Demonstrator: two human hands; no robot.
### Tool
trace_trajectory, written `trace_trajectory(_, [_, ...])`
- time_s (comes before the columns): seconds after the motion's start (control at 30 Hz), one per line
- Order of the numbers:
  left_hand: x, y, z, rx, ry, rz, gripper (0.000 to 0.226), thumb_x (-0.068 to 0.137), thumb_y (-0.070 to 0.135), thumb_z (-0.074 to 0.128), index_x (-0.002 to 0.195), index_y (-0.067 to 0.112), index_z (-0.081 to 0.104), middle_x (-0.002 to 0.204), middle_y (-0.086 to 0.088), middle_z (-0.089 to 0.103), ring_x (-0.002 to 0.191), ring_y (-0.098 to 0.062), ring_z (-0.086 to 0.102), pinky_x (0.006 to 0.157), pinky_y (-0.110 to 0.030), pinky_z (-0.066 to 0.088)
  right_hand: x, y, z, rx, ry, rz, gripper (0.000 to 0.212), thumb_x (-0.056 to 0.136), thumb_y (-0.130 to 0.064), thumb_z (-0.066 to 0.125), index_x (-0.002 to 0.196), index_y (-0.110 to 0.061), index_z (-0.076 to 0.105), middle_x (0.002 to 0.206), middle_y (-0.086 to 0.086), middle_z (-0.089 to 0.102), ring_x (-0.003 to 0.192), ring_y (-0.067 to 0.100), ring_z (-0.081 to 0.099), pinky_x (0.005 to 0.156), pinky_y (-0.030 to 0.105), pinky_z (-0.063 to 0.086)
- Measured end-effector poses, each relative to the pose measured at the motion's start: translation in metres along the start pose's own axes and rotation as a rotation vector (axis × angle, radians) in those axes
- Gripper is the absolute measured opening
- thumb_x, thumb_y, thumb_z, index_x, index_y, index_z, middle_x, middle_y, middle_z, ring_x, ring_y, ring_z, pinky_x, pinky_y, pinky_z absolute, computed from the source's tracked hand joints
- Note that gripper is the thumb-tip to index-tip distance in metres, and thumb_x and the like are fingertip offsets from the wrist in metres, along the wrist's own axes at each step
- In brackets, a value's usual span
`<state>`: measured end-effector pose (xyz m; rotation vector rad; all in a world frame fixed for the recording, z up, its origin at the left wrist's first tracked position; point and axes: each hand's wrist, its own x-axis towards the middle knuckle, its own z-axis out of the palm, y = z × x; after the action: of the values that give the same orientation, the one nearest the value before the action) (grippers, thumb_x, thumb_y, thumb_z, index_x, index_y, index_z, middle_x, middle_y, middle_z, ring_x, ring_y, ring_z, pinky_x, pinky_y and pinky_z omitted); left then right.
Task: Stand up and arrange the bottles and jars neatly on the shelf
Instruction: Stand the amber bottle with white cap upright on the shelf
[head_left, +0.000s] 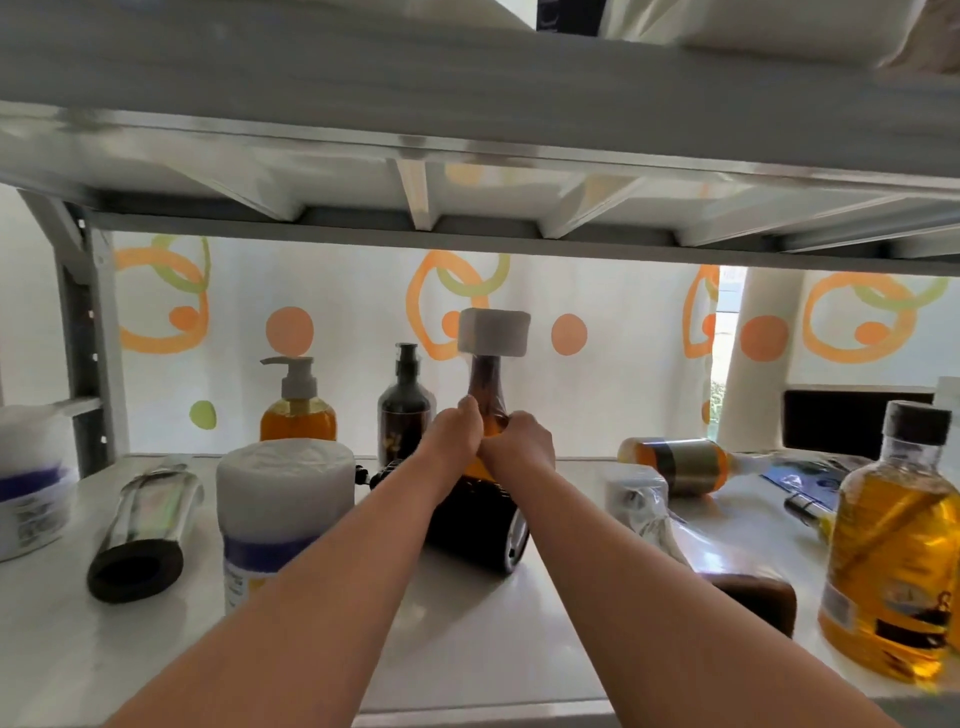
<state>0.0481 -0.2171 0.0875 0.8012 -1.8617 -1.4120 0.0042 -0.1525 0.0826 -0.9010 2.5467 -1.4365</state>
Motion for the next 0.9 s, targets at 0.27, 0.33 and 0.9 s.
trace_trajectory(0.27, [0.004, 0.0, 0.005, 0.177, -0.141, 0.019, 0.051, 0.097, 0.039, 0.029, 0.13, 0.007, 0.05, 0.13, -0.009, 0.056, 0.121, -0.023, 0.049, 0.109, -0.041, 0.034, 0.004, 0.003, -0.004, 0.068, 0.044, 0.033, 0.031, 0.085, -0.02, 0.057, 0.111, -0.007, 0.048, 0.104, 0.01, 0.06, 0.094, 0.026, 0.061, 0.066, 0.03, 0.041])
trace_trajectory(0.33, [0.0, 0.003, 0.01, 0.21, -0.186, 0.032, 0.052, 0.098, 0.041, 0.028, 0.131, 0.008, 0.05, 0.132, -0.008, 0.055, 0.123, -0.022, 0.048, 0.109, -0.039, 0.032, 0.002, 0.006, -0.011, 0.061, 0.073, 0.046, 0.029, 0.087, -0.016, 0.054, 0.113, -0.006, 0.047, 0.109, 0.011, 0.06, 0.1, 0.027, 0.06, 0.067, 0.03, 0.041])
trace_trajectory(0.9, [-0.059, 0.019, 0.041, 0.319, -0.365, 0.11, 0.06, 0.099, 0.047, 0.02, 0.138, 0.007, 0.041, 0.144, -0.01, 0.043, 0.133, -0.024, 0.039, 0.111, -0.037, 0.028, -0.025, 0.027, -0.07, -0.269, 0.107, 0.025, 0.027, 0.091, -0.019, 0.056, 0.115, -0.007, 0.051, 0.101, 0.01, 0.06, 0.082, 0.02, 0.055, 0.062, 0.025, 0.039])
